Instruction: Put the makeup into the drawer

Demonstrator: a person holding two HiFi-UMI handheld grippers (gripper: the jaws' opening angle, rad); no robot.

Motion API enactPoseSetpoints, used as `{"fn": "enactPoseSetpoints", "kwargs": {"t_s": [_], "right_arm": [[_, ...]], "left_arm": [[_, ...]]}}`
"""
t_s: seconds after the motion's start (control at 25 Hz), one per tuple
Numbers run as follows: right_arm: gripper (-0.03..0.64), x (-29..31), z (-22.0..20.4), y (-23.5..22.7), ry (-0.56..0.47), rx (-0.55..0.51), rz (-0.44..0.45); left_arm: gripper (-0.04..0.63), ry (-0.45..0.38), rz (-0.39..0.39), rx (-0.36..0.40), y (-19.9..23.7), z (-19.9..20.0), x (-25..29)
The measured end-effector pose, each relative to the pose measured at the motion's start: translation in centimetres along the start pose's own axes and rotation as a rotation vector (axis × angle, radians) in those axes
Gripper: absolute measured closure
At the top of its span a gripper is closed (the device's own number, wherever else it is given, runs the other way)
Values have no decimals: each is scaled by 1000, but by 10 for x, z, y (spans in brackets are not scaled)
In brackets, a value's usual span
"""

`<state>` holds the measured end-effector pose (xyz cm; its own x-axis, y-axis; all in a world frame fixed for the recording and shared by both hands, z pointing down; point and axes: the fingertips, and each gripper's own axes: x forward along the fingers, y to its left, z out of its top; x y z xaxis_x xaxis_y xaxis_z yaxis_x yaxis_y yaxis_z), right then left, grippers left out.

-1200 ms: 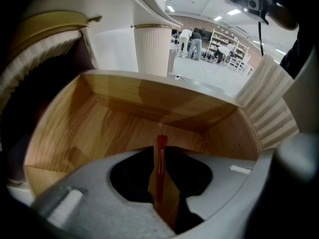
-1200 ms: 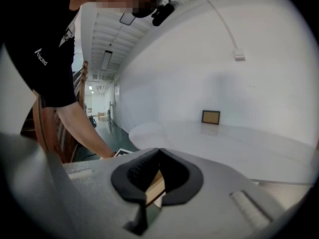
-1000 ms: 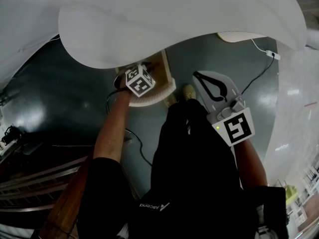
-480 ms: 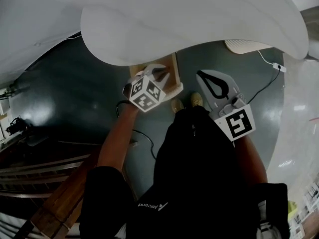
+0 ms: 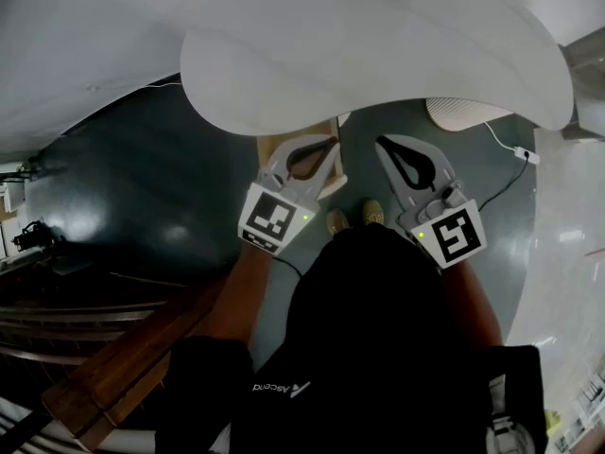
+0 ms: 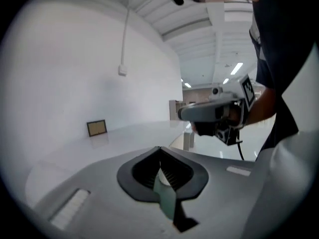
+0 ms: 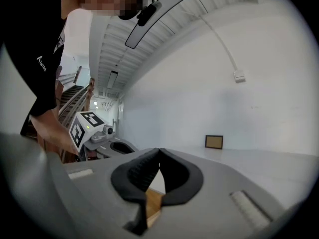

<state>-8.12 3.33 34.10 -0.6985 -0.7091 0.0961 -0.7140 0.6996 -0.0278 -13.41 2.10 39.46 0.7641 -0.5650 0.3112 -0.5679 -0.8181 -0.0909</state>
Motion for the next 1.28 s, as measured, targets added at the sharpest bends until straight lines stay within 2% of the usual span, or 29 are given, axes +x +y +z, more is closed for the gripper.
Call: {"fn": "enactPoseSetpoints", "kwargs": {"t_s": [0.2, 0.32, 0.44, 0.88, 1.28], "right_arm": [[614, -8, 29, 6, -76, 27, 22], [614, -15, 44, 10, -123, 57, 39], [614, -21, 55, 10, -157, 77, 53], [614, -41, 79, 5, -200, 23, 67], [614, -45, 80, 7, -209, 31, 100]], "left_arm": [[584, -227, 63, -54, -8, 68, -21], [584, -304, 97, -97, -9, 90, -36], [584, -349, 129, -102, -6, 104, -47], [584, -399, 178, -61, -13, 138, -59], [584, -389, 201, -60, -16, 139, -61]]}}
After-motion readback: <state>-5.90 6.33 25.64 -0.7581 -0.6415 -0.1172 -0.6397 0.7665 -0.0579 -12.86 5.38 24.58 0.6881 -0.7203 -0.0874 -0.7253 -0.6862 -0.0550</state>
